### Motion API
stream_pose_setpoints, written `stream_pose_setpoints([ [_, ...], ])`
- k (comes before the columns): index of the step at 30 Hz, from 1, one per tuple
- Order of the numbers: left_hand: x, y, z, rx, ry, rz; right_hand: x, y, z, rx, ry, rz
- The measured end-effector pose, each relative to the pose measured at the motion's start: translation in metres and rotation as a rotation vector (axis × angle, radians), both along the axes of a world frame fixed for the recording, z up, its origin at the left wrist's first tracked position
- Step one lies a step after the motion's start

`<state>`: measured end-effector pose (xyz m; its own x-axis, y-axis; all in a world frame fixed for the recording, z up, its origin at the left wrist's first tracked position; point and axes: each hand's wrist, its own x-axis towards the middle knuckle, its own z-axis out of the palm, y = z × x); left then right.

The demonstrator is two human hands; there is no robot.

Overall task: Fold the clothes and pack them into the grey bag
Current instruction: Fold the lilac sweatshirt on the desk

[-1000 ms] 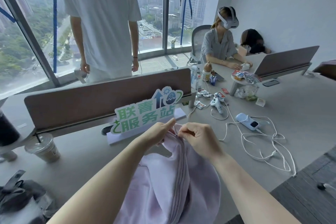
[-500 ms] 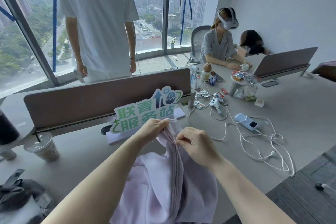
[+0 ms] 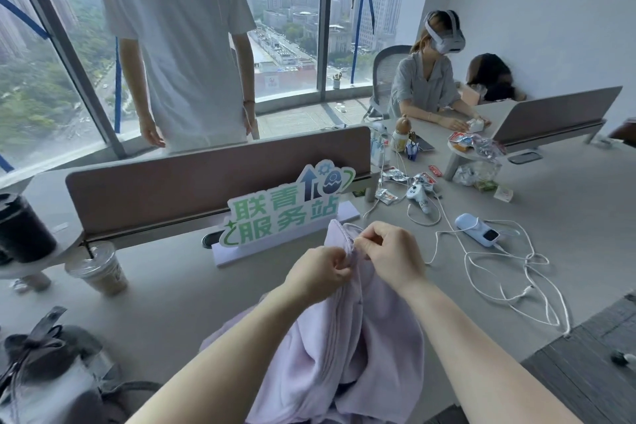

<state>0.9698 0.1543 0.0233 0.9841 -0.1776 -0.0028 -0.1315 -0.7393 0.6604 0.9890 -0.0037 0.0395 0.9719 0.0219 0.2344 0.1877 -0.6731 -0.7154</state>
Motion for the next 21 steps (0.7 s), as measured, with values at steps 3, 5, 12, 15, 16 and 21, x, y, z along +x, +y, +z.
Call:
stream_pose_setpoints([
  [3,-0.002,0.007,0.006,-0.034,0.054,-0.115,0.006,-0.001,0.005,-0.046,0.011,-0.036],
  [5,0.002,0.015,0.011,0.015,0.057,-0.188,0.015,-0.001,0.008,-0.055,0.027,-0.047],
  [12,0.014,0.031,0.021,-0.048,0.085,-0.104,0.031,0.01,0.02,-0.12,-0.02,-0.05],
  [15,0.016,0.033,0.019,-0.14,0.139,-0.073,0.034,0.009,0.021,-0.151,-0.058,-0.072],
  [16,0.017,0.03,0.019,-0.144,0.151,-0.093,0.035,0.009,0.019,-0.141,-0.05,-0.07],
  [21,0.021,0.026,0.023,-0.154,0.134,-0.056,0.036,0.006,0.02,-0.155,-0.108,-0.038],
])
